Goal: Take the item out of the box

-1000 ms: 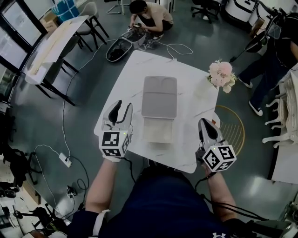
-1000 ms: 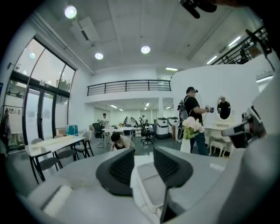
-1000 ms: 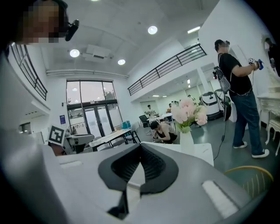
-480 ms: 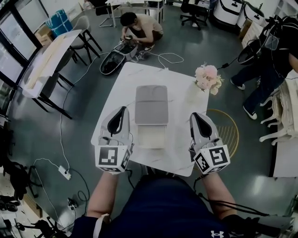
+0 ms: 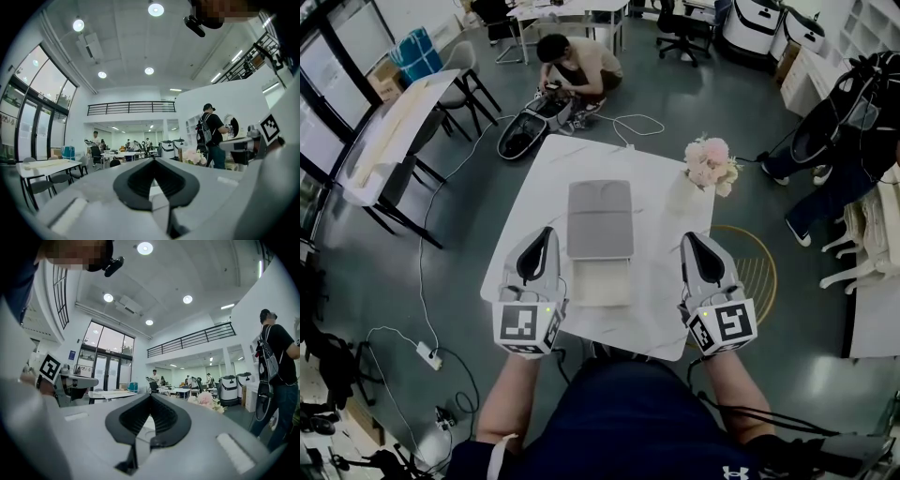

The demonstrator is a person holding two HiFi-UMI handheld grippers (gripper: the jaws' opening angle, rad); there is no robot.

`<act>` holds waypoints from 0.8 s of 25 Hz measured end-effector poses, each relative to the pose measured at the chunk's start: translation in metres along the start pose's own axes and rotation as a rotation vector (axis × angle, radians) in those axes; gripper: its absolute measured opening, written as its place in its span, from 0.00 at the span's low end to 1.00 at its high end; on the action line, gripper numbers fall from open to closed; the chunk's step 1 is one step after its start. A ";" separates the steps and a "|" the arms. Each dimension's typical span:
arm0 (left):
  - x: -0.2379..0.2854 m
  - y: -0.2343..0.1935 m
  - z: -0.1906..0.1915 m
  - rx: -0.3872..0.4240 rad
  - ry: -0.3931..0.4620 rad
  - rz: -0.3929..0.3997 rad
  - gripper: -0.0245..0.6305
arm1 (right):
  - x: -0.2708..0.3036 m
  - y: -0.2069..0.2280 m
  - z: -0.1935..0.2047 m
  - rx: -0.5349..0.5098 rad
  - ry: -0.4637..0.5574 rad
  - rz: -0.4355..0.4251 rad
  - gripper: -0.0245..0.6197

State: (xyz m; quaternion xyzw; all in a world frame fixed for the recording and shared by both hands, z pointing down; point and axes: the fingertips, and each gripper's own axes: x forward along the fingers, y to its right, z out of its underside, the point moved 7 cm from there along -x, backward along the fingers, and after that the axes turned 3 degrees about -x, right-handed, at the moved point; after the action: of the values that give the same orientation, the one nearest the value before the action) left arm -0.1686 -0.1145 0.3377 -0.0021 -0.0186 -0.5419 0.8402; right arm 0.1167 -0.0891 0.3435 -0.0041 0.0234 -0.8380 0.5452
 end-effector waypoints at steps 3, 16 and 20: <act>-0.001 -0.004 0.001 -0.012 -0.007 -0.001 0.04 | 0.003 -0.004 -0.003 -0.009 -0.002 -0.005 0.04; 0.000 -0.014 0.008 -0.012 -0.019 -0.026 0.04 | 0.014 -0.005 0.004 0.004 -0.006 -0.027 0.04; 0.001 -0.014 0.010 -0.014 -0.025 -0.027 0.04 | 0.015 -0.003 0.006 0.014 -0.009 -0.028 0.04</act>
State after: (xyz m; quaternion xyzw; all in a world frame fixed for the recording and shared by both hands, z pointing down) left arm -0.1819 -0.1208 0.3474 -0.0145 -0.0252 -0.5534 0.8324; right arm 0.1077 -0.1020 0.3489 -0.0047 0.0151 -0.8456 0.5337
